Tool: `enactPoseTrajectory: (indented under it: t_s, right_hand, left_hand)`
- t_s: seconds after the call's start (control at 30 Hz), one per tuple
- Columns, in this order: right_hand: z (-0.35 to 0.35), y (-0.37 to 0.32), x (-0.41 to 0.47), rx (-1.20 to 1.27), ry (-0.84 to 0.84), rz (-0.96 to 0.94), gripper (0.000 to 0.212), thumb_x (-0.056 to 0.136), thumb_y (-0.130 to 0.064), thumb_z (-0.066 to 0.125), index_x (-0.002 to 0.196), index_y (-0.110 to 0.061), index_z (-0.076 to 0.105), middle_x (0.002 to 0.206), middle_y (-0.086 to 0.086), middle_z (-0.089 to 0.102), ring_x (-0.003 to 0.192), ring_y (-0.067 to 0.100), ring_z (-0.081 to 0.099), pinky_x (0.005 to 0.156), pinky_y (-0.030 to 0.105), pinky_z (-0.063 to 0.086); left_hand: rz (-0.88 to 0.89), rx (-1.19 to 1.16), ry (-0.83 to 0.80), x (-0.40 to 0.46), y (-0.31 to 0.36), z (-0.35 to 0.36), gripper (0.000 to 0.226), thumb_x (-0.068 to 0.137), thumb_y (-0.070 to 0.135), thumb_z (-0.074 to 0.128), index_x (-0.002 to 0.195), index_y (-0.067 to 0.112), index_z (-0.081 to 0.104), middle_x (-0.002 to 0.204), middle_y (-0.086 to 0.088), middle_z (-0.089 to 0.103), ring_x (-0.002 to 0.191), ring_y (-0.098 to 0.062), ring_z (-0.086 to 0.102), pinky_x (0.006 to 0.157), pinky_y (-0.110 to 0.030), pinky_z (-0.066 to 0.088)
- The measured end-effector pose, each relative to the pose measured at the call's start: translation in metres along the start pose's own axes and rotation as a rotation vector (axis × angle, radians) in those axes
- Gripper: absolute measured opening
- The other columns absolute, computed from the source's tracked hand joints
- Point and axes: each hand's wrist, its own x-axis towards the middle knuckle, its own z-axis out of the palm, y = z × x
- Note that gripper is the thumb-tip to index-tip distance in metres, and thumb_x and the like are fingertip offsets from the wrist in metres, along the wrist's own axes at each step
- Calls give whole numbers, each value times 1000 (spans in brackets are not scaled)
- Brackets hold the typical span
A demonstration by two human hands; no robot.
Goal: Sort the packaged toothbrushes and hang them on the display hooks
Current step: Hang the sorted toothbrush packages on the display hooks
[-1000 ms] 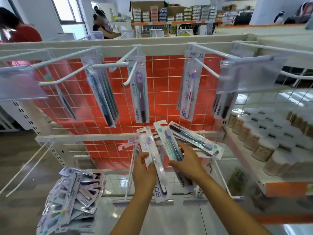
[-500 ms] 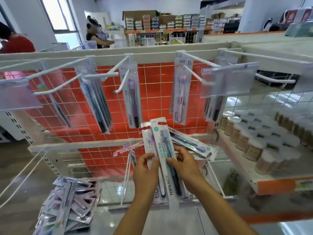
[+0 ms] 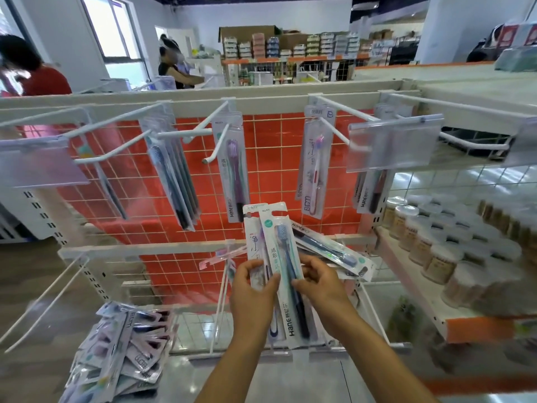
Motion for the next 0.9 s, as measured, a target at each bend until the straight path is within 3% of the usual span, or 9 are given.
enactPoseTrajectory:
  t_s: [0.13, 0.27, 0.37, 0.47, 0.67, 0.77, 0.9]
  right_hand:
    - [16, 2, 2, -5, -35, 15, 31, 89, 6, 55, 105, -20, 63, 103, 2, 69, 98, 15, 66, 78, 24, 55]
    - [39, 2, 4, -18, -36, 2, 18, 91, -4, 57, 101, -17, 66, 96, -2, 72, 91, 13, 68, 76, 23, 54]
    - [59, -3, 4, 19, -29, -8, 13, 93, -8, 56, 99, -14, 66, 90, -3, 72, 84, 9, 67, 67, 15, 51]
    - [84, -11, 2, 51, -21, -38, 12, 94, -10, 55, 99, -13, 66, 88, -4, 72, 80, 5, 67, 65, 13, 50]
    - [136, -31, -9, 72, 0, -153, 11, 94, -18, 54, 94, -13, 64, 82, -5, 71, 74, 6, 66, 64, 18, 51]
    - [157, -45, -17, 77, -14, -246, 11, 94, -16, 54, 92, -14, 64, 82, -5, 69, 74, 5, 65, 65, 19, 53]
    - [180, -65, -25, 116, -32, -339, 15, 85, -28, 54, 86, -15, 63, 76, -9, 66, 70, 2, 63, 62, 16, 51]
  left_hand:
    - [-7, 2, 67, 0, -5, -16, 29, 81, 14, 74, 93, 34, 56, 103, 7, 64, 96, -14, 64, 84, -36, 55]
    - [5, -24, 127, 4, -5, -34, 23, 86, 14, 67, 92, 33, 56, 100, 10, 63, 94, -10, 60, 75, -23, 48]
    - [7, -50, 155, 11, -4, -51, 18, 87, 17, 65, 92, 32, 58, 97, 9, 63, 93, -13, 61, 80, -32, 52]
    - [-17, -42, 174, 19, -5, -75, 14, 87, 21, 65, 93, 32, 58, 97, 7, 64, 91, -16, 63, 81, -42, 55]
    - [-32, -46, 203, 38, -4, -118, 12, 89, 23, 64, 96, 31, 59, 98, 4, 65, 91, -16, 64, 81, -46, 56]
    - [-27, -51, 221, 48, 0, -132, 8, 90, 26, 61, 94, 32, 58, 95, 1, 66, 86, -19, 65, 76, -43, 57]
    - [12, -83, 210, 58, 6, -147, 7, 89, 21, 59, 94, 26, 56, 89, -4, 65, 78, -22, 65, 64, -37, 55]
